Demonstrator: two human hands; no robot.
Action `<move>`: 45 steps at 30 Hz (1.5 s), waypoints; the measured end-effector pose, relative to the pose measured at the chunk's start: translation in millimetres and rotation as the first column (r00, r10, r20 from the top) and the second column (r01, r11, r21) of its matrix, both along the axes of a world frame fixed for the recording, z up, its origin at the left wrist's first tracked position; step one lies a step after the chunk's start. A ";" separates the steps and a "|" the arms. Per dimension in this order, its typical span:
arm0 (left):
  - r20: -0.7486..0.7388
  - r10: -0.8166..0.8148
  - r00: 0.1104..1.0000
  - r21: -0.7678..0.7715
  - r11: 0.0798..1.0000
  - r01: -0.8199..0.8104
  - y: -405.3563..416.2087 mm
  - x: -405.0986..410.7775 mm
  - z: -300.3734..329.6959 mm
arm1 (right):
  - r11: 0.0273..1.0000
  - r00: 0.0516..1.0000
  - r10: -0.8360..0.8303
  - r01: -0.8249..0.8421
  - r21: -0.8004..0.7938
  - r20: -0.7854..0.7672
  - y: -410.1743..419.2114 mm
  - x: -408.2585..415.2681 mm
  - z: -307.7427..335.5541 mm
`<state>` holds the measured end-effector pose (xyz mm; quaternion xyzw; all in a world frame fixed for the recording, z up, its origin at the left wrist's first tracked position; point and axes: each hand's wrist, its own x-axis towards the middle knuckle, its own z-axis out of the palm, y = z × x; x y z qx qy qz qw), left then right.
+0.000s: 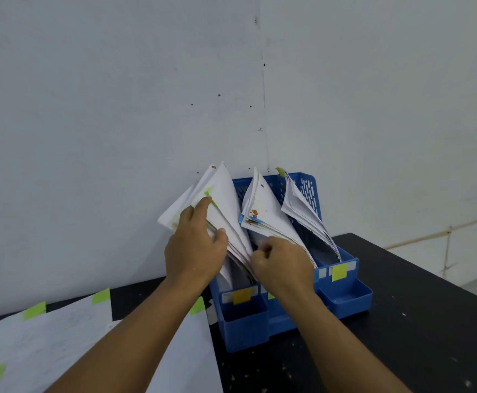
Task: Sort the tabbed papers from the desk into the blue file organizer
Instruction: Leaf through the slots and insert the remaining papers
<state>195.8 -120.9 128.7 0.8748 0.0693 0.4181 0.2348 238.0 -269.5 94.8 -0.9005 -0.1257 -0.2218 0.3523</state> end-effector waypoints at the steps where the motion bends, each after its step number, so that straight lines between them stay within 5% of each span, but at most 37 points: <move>1: -0.007 0.007 1.000 -0.003 1.000 -0.007 -0.2 1.1 -0.5 | 0.999 0.996 -0.043 0.041 0.023 0.080 -3.8 4.0 -4.6; 7: -0.019 0.017 1.000 -0.018 1.000 -0.018 -2.1 4.8 -1.0 | 0.940 0.922 -0.216 0.285 -0.187 0.321 -14.2 42.5 -36.4; 13: -0.047 0.039 0.998 0.009 0.999 -0.038 1.4 5.8 -2.1 | 0.913 0.882 -0.294 0.373 -0.163 0.368 -23.6 66.0 -34.0; 17: -0.069 0.063 0.996 0.031 0.998 -0.061 5.2 5.7 -2.9 | 0.937 0.903 -0.347 0.320 0.141 0.254 -37.5 70.6 -17.5; 22: -0.157 0.079 0.984 0.057 0.996 -0.071 2.5 8.3 -9.4 | 0.833 0.921 -0.388 0.337 0.439 0.030 -55.0 78.3 -7.5; 28: -0.266 0.057 0.962 0.068 0.997 -0.040 1.0 9.1 -15.9 | 0.877 0.959 -0.281 0.251 0.410 0.015 -57.2 69.1 -14.2; 37: -0.181 -0.030 0.983 0.115 0.992 0.051 13.0 -21.5 -15.9 | 0.898 0.973 -0.226 0.190 0.396 0.045 -41.8 46.2 -28.1; 45: -0.081 -0.025 0.996 -0.061 0.998 0.020 63.5 -95.3 -52.0 | 0.913 0.960 -0.138 0.029 0.408 0.242 -6.9 -15.5 -53.5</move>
